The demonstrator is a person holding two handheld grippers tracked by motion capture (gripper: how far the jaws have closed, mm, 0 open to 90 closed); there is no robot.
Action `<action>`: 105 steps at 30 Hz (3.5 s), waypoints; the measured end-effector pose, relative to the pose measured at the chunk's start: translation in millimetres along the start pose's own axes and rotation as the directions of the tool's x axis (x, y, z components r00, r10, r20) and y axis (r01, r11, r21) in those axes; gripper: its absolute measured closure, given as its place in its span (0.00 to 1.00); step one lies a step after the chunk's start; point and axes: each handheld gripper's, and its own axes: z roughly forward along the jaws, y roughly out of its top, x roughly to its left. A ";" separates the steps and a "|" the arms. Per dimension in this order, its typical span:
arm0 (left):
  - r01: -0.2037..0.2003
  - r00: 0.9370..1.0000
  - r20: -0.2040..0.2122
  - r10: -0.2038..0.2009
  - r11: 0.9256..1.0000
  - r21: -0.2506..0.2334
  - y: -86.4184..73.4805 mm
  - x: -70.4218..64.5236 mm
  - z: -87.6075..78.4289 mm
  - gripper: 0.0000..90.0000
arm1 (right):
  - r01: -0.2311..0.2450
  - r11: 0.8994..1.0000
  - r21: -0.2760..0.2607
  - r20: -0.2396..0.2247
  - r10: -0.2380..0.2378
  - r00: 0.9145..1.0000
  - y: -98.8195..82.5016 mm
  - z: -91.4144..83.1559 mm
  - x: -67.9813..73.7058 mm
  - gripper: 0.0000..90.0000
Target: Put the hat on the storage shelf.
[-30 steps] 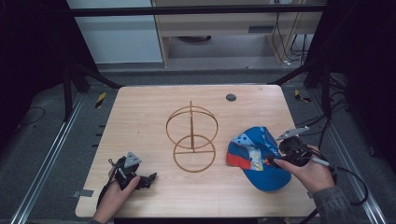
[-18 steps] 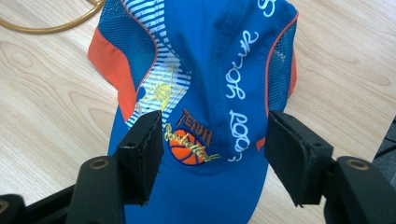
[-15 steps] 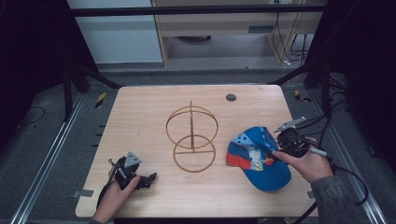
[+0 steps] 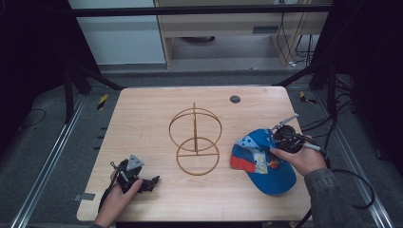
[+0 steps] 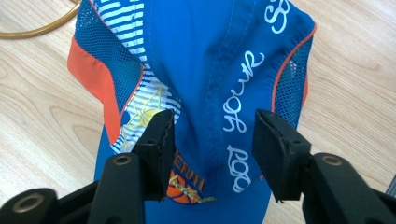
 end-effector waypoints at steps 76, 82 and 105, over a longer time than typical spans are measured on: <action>0.001 1.000 -0.002 -0.001 1.000 -0.003 0.0 -0.1 0.2 0.00 | 0.162 0.871 -0.463 -0.052 -0.210 0.976 79.7 -190.7 46.4 1.00; 0.001 1.000 -0.003 -0.001 1.000 -0.003 0.0 -0.2 0.2 0.00 | 0.178 0.860 -0.477 -0.050 -0.229 0.972 90.7 -197.5 54.8 1.00; -0.001 1.000 -0.001 0.001 1.000 0.001 0.1 -0.2 -0.2 0.00 | 0.213 0.846 -0.489 -0.066 -0.280 0.958 131.5 -194.8 78.4 1.00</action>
